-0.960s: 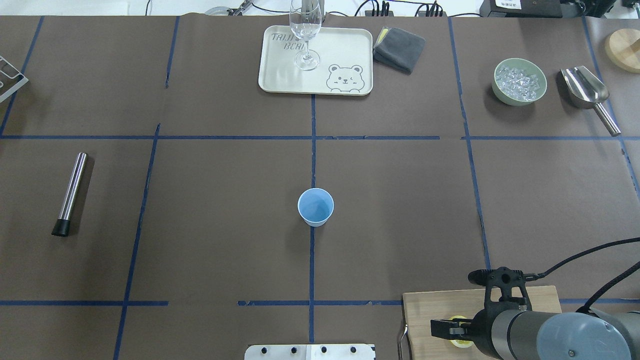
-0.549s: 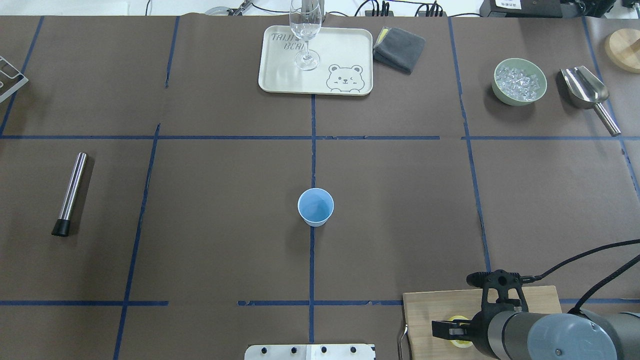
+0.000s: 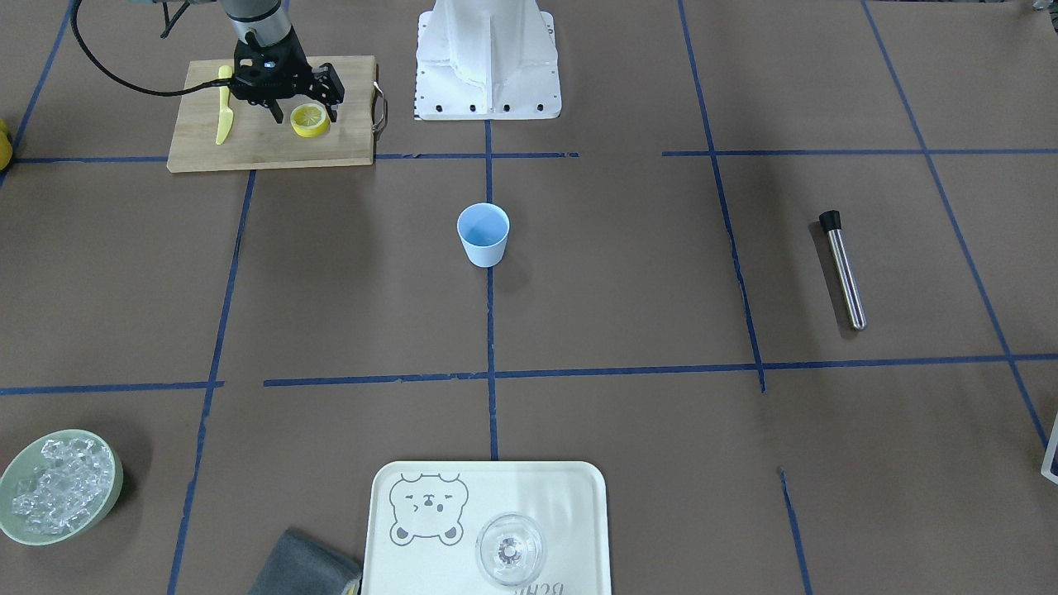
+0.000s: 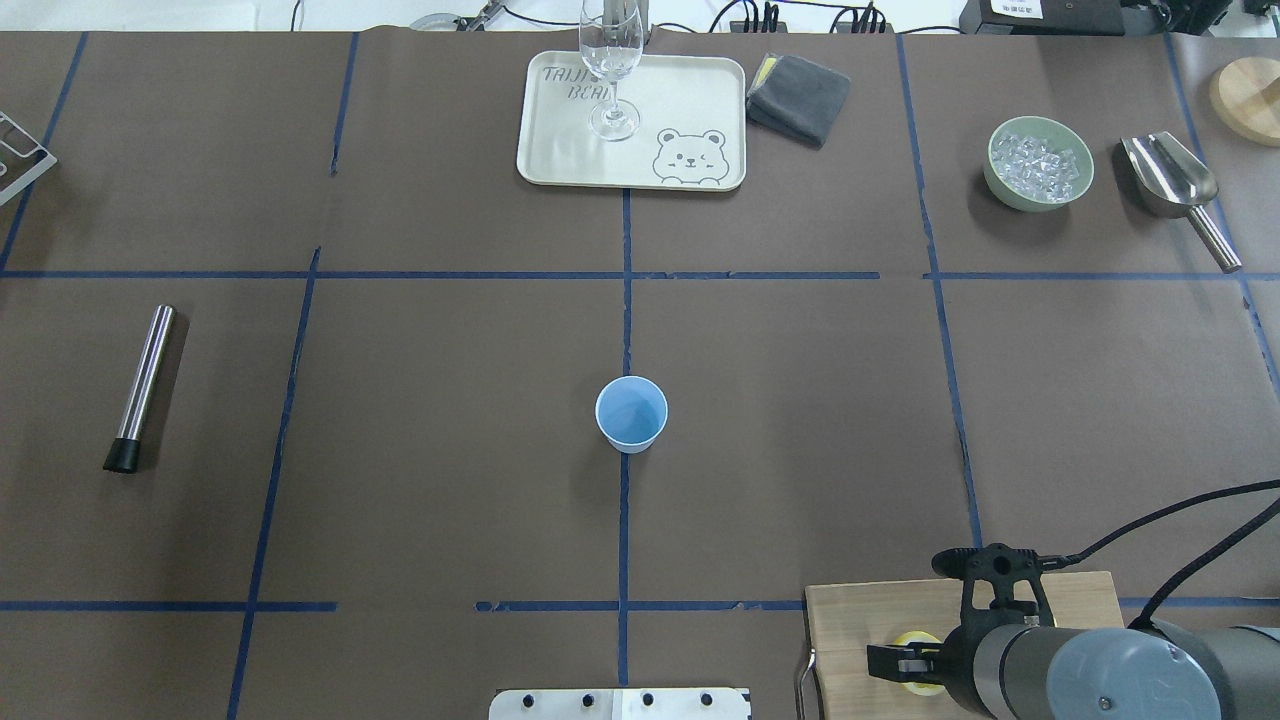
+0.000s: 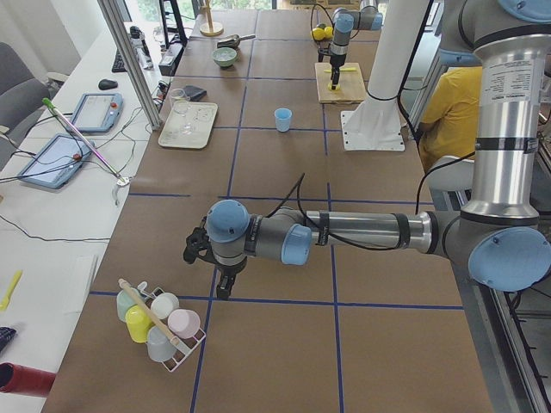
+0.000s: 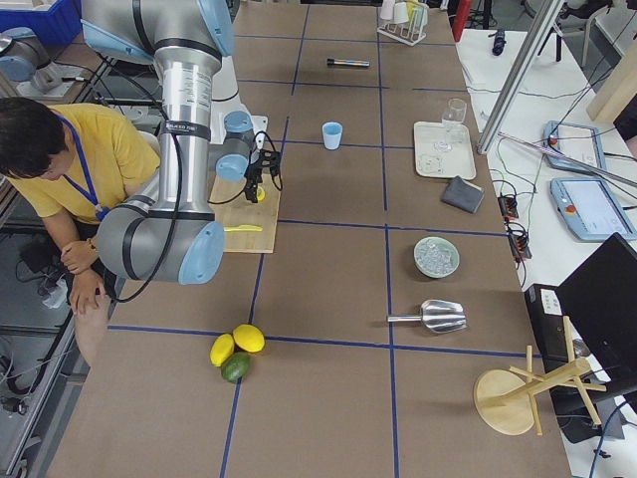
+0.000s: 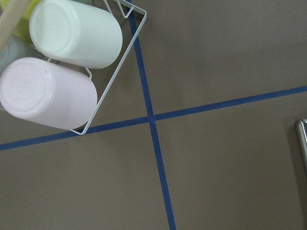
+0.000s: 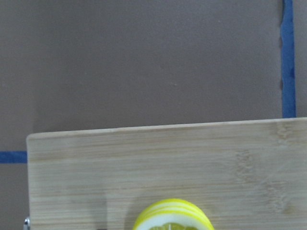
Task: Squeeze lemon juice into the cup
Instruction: 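Close the right gripper on a lemon slice and lift it, then carry the lemon slice with the right gripper over the blue cup, then squeeze the lemon slice in the right gripper above the blue cup, then open the right gripper to drop the slice into the cup, raise it, then move the right gripper toward the glass bowl while the left gripper reaches the metal rod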
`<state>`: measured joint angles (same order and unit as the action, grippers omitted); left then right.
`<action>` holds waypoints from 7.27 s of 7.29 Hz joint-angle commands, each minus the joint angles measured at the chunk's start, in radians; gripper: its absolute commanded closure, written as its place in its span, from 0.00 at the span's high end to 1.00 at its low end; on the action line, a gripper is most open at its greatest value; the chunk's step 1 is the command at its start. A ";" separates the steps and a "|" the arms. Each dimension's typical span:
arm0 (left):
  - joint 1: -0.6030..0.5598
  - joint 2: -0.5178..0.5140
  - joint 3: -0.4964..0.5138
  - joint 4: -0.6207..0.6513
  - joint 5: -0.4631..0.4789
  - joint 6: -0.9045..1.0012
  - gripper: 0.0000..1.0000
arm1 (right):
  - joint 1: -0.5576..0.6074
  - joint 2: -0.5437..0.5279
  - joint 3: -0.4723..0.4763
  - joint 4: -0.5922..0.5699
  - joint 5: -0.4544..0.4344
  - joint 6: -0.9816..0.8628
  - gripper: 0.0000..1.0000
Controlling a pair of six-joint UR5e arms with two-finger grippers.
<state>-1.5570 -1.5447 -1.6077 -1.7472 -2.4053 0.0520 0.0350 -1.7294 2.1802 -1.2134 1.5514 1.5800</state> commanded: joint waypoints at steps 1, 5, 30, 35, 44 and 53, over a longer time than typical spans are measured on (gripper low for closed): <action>0.000 0.000 0.002 0.000 0.000 0.000 1.00 | -0.003 0.002 -0.005 0.000 -0.002 0.000 0.89; 0.000 0.000 -0.001 -0.017 0.000 -0.001 1.00 | 0.000 0.002 -0.003 0.000 -0.007 0.002 0.48; -0.005 0.002 -0.004 -0.018 -0.002 0.000 1.00 | 0.353 0.880 -0.427 -0.331 0.108 0.087 0.51; -0.006 0.003 -0.015 -0.017 -0.002 -0.001 1.00 | 0.355 0.866 -0.428 -0.334 0.108 0.086 0.57; -0.006 0.002 -0.015 -0.018 0.000 -0.009 1.00 | 0.361 0.867 -0.438 -0.334 0.111 0.078 0.76; 0.419 -0.034 -0.044 -0.284 0.034 -0.694 0.97 | 0.813 0.326 -0.157 -0.307 0.550 -0.596 1.00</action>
<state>-1.1930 -1.5632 -1.6590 -2.0071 -2.3887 -0.5583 0.8127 -1.3375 2.0246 -1.5368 2.0948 1.0951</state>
